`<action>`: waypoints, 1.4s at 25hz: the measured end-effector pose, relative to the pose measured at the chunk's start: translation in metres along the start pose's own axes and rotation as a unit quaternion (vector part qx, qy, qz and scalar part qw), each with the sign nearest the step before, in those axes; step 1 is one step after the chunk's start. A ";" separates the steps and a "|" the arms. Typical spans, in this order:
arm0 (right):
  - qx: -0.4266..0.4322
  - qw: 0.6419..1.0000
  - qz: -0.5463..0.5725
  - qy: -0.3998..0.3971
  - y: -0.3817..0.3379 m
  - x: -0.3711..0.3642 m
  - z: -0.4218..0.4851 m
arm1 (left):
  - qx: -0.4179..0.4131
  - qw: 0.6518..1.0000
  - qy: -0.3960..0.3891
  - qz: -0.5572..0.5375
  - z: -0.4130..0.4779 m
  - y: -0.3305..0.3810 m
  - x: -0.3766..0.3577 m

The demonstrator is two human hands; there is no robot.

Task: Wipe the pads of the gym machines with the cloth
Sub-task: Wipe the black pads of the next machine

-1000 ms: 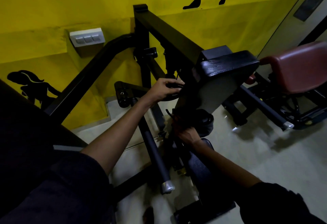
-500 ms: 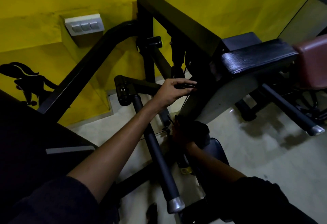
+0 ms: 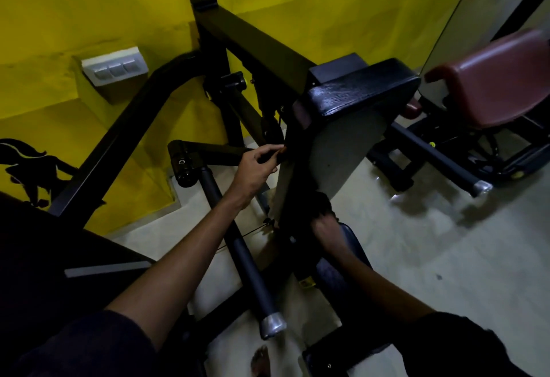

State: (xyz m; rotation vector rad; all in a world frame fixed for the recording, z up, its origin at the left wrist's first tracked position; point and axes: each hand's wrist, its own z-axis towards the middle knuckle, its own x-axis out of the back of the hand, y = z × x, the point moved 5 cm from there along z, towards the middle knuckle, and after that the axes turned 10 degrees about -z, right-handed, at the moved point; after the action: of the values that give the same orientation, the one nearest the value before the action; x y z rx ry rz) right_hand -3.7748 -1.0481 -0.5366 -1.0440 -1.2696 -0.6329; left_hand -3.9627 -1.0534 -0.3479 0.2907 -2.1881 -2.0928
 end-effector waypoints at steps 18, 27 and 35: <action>-0.453 0.622 0.491 0.408 0.000 0.140 0.001 | -0.264 0.914 -0.018 0.308 -0.028 0.097 -0.042; -0.043 0.901 0.267 0.340 -0.041 0.160 -0.010 | -0.266 0.915 -0.013 0.303 -0.031 0.102 -0.043; -0.147 0.831 0.405 0.353 -0.052 0.173 -0.003 | -0.221 0.922 -0.033 0.315 -0.031 0.115 -0.040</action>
State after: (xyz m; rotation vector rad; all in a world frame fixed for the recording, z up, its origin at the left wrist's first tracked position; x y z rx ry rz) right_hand -3.7789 -1.0466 -0.3562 -1.3026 -0.0246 -0.4669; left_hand -3.9249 -1.0706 -0.2291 -0.4665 -1.4706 -2.1131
